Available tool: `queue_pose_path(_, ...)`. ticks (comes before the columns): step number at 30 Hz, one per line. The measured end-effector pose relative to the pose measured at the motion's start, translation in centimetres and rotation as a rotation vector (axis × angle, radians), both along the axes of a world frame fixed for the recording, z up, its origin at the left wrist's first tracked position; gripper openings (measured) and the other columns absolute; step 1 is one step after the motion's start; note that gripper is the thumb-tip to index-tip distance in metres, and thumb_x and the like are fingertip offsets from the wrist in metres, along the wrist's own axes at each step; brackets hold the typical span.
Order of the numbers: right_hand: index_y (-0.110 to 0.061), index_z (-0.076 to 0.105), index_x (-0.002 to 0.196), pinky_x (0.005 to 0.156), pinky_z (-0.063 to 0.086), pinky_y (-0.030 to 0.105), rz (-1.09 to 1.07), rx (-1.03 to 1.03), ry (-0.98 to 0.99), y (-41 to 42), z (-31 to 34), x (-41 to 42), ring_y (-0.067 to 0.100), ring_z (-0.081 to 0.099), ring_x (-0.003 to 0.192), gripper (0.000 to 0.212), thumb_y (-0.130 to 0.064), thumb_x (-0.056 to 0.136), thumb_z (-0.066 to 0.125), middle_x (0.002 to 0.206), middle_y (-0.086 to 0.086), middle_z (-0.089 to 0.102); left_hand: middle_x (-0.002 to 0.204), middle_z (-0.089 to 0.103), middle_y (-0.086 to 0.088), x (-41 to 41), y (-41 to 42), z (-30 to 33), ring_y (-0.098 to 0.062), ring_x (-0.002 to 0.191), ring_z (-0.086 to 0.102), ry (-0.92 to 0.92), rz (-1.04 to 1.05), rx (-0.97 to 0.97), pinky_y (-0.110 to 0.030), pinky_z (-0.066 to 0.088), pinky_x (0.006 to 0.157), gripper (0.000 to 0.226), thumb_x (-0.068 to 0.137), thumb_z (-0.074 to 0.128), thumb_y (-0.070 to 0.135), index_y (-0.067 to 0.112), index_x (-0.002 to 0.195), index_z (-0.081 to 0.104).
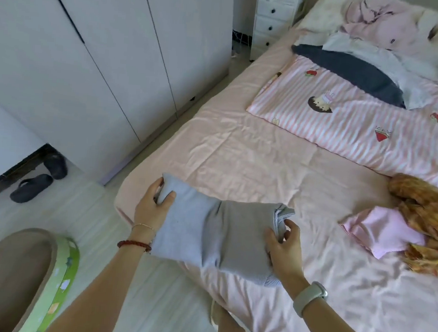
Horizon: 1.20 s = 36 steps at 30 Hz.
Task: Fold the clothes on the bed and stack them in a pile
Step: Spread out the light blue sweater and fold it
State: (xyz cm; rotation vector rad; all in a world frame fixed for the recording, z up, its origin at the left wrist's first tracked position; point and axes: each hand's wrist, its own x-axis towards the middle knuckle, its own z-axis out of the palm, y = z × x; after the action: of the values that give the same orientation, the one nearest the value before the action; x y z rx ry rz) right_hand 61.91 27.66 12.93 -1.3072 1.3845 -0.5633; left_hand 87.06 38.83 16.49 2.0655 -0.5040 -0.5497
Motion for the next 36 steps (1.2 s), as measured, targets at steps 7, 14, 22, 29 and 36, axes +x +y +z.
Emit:
queue_pose_path(7, -0.023, 0.039, 0.117, 0.052, 0.044, 0.013, -0.21, -0.006, -0.02, -8.1, -5.4, 6.7, -0.003, 0.058, 0.056, 0.036, -0.018, 0.087, 0.059, 0.076, -0.013, 0.057, 0.141, 0.045, 0.003, 8.2, -13.3, -4.9, -0.017, 0.126, 0.043, -0.084, -0.23, 0.032, -0.02, 0.031, 0.095, 0.05, 0.093, 0.054, 0.024, 0.023, 0.14, 0.038)
queue_pose_path(14, -0.01, 0.04, 0.129, 0.074, 0.041, 0.024, -0.35, 0.009, 0.033, -14.5, -10.6, 8.3, 0.016, 0.056, 0.092, 0.041, -0.016, 0.091, 0.053, 0.106, 0.002, 0.058, 0.145, 0.04, 0.0, 13.3, -22.6, -10.8, -0.017, 0.132, 0.037, -0.087, -0.373, 0.054, -0.02, 0.026, 0.101, 0.049, 0.095, 0.049, 0.025, 0.016, 0.142, 0.036)
queue_pose_path(22, -0.008, 0.039, 0.135, 0.08, 0.038, 0.026, -0.422, 0.13, 0.314, -18.8, -18.8, 7.4, 0.024, 0.053, 0.095, 0.042, -0.018, 0.095, 0.049, 0.117, 0.009, 0.056, 0.141, 0.041, -0.013, 17.7, -28.5, -21.4, -0.032, 0.126, 0.04, -0.14, -0.413, 0.355, -0.038, 0.034, 0.1, 0.051, 0.096, 0.046, 0.022, 0.015, 0.144, 0.031)
queue_pose_path(29, -0.013, 0.054, 0.129, 0.104, 0.019, 0.064, 0.023, -0.552, 0.93, -17.6, -19.1, 11.4, 0.039, 0.044, 0.126, 0.049, -0.024, 0.084, 0.036, 0.134, 0.018, 0.05, 0.145, 0.038, -0.016, 12.9, -28.4, -23.2, -0.043, 0.131, 0.035, -0.9, -0.849, 0.394, -0.067, 0.023, 0.099, 0.05, 0.089, 0.042, 0.035, 0.024, 0.138, 0.044)
queue_pose_path(36, -0.039, 0.019, 0.146, 0.109, 0.004, 0.064, 0.352, -0.196, 1.05, -18.8, -23.4, 11.9, 0.029, 0.005, 0.144, 0.06, -0.056, 0.088, 0.012, 0.157, 0.004, 0.009, 0.154, 0.022, -0.011, 14.1, -27.9, -28.0, -0.038, 0.142, 0.013, -0.774, -0.941, 0.645, -0.067, 0.003, 0.105, 0.065, 0.084, 0.019, 0.057, 0.032, 0.143, 0.033)
